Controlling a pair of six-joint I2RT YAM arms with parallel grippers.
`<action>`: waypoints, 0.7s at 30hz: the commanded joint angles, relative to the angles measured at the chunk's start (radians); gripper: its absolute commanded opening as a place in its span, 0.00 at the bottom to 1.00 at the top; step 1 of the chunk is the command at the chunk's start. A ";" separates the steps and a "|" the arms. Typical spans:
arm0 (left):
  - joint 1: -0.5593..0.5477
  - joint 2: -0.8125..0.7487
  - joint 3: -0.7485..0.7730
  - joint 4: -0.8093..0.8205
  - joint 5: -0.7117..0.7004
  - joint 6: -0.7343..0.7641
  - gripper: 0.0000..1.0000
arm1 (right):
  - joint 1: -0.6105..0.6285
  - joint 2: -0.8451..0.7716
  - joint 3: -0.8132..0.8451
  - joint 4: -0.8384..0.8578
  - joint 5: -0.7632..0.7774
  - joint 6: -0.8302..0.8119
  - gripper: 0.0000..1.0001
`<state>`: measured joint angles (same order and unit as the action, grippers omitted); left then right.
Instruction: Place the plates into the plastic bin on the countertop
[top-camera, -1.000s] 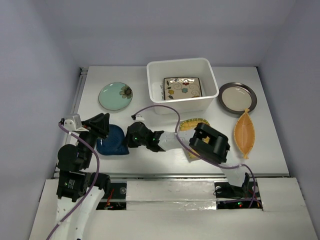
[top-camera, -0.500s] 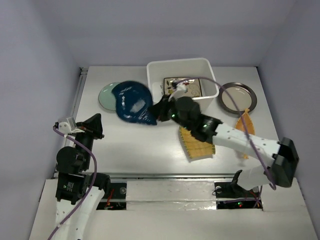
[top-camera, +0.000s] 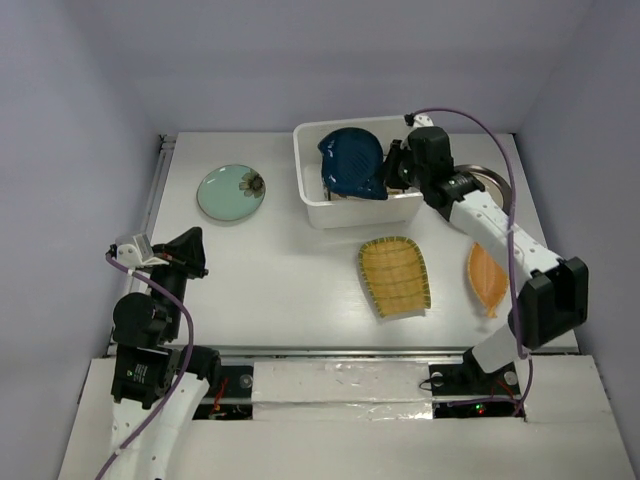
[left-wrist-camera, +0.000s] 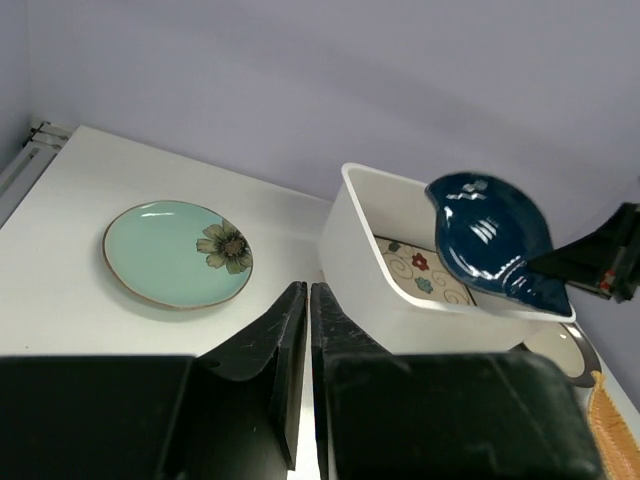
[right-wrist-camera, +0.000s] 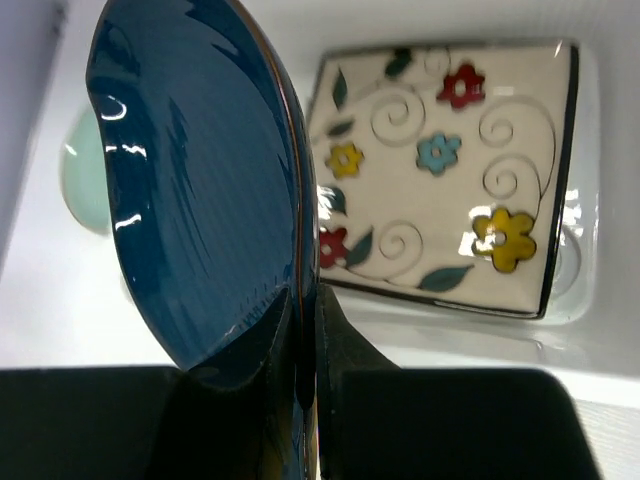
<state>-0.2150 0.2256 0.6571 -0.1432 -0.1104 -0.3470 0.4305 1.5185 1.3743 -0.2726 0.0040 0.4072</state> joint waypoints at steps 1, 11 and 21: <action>-0.004 0.003 0.033 0.027 -0.003 -0.003 0.04 | -0.064 0.046 0.149 0.053 -0.153 -0.030 0.00; -0.004 0.009 0.032 0.030 0.008 -0.003 0.07 | -0.145 0.265 0.325 0.007 -0.283 -0.027 0.00; -0.004 0.014 0.030 0.033 0.012 -0.001 0.08 | -0.145 0.436 0.388 -0.016 -0.245 -0.022 0.00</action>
<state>-0.2150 0.2272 0.6571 -0.1474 -0.1070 -0.3492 0.2813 1.9766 1.6897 -0.3851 -0.2169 0.3698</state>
